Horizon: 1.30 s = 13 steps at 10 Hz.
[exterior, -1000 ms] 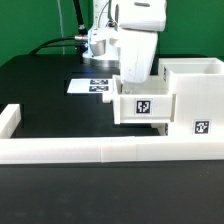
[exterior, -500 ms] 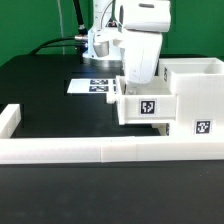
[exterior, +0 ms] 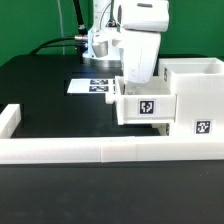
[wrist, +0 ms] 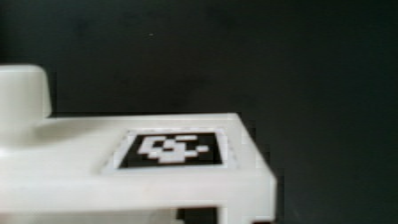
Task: Assemble drawer
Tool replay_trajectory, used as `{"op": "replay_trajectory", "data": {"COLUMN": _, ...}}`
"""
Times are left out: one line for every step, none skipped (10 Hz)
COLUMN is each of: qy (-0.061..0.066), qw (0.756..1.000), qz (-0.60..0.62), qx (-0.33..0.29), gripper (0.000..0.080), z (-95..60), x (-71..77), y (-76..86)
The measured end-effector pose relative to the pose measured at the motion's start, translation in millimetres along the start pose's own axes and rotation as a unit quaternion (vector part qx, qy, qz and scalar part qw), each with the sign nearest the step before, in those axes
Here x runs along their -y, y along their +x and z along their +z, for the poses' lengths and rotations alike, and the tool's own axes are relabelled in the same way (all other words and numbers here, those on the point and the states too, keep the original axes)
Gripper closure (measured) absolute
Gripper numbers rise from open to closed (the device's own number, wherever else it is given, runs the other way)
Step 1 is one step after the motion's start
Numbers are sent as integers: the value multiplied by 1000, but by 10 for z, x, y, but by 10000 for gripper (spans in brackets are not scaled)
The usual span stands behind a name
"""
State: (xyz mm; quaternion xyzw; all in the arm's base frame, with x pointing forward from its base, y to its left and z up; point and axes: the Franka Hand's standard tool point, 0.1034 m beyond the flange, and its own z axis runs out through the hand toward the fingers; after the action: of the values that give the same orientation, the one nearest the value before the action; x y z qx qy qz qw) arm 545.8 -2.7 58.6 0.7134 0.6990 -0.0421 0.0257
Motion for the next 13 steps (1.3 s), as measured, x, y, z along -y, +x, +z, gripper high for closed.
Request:
{"op": "replay_trajectory", "data": {"qy": 0, "qw": 1000, "qz": 0, "qx": 0, "gripper": 757, "z": 0, "x": 0, "y": 2}}
{"op": "replay_trajectory", "data": {"qy": 0, "qw": 1000, "qz": -2, "qx": 0, "gripper": 757, "z": 0, "x": 4, "y": 29}}
{"op": "replay_trajectory", "data": {"qy": 0, "qw": 1000, "qz": -1, "qx": 0, "gripper": 757, "z": 1, "x": 8, "y": 34}}
{"op": "replay_trajectory", "data": {"qy": 0, "qw": 1000, "qz": -1, "qx": 0, "gripper": 757, "z": 1, "x": 8, "y": 34}}
{"op": "replay_trajectory", "data": {"qy": 0, "qw": 1000, "qz": -3, "qx": 0, "gripper": 757, "z": 0, "x": 10, "y": 38}}
{"op": "replay_trajectory", "data": {"qy": -1, "qw": 1000, "qz": -6, "qx": 2, "gripper": 757, "z": -2, "x": 12, "y": 43}}
{"op": "replay_trajectory", "data": {"qy": -1, "qw": 1000, "qz": -9, "qx": 3, "gripper": 757, "z": -3, "x": 12, "y": 49}}
{"op": "replay_trajectory", "data": {"qy": -1, "qw": 1000, "qz": -9, "qx": 3, "gripper": 757, "z": -4, "x": 10, "y": 52}}
{"op": "replay_trajectory", "data": {"qy": -2, "qw": 1000, "qz": -10, "qx": 3, "gripper": 757, "z": -5, "x": 7, "y": 62}}
{"op": "replay_trajectory", "data": {"qy": -2, "qw": 1000, "qz": -11, "qx": 2, "gripper": 757, "z": -6, "x": 1, "y": 87}}
{"op": "replay_trajectory", "data": {"qy": -3, "qw": 1000, "qz": -12, "qx": 1, "gripper": 757, "z": -8, "x": -18, "y": 113}}
{"op": "replay_trajectory", "data": {"qy": -1, "qw": 1000, "qz": -9, "qx": 1, "gripper": 757, "z": -11, "x": -27, "y": 131}}
{"op": "replay_trajectory", "data": {"qy": 4, "qw": 1000, "qz": -5, "qx": 2, "gripper": 757, "z": -18, "x": -21, "y": 143}}
